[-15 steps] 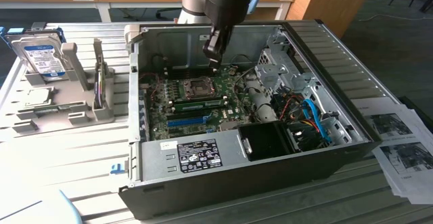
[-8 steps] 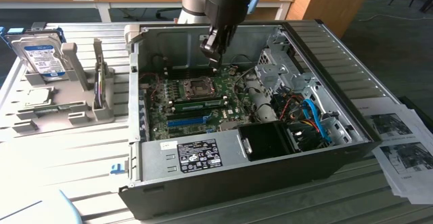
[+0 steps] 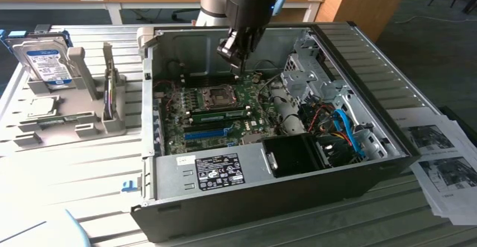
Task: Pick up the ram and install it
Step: 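Press down the ram until it locks into place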
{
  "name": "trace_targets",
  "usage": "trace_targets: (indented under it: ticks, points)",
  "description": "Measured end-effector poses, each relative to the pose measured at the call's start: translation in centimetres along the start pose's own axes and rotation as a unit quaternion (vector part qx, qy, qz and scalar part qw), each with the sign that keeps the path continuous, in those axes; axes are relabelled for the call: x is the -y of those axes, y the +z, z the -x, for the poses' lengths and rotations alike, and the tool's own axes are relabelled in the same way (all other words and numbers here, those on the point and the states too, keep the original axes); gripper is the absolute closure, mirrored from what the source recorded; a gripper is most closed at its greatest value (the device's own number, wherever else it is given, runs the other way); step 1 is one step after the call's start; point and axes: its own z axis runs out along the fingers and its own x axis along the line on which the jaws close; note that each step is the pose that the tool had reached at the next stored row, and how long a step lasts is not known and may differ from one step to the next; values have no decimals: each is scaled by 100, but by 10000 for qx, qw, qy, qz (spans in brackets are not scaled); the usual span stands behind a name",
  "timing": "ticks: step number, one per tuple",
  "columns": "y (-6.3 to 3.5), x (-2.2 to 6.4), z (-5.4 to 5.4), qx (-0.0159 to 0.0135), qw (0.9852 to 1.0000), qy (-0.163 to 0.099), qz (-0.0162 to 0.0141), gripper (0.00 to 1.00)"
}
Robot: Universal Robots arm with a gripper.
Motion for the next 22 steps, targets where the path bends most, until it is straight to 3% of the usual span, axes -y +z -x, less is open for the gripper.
trace_targets:
  ticks: [6, 11, 17, 22]
  points:
    - [0, 0, 0, 20, 9989, 460, -13, 91]
    - [1, 0, 0, 38, 9963, 859, -25, 91]
    - [2, 0, 0, 60, 9909, 1346, -39, 91]
    - [3, 0, 0, 78, 9846, 1748, -50, 91]
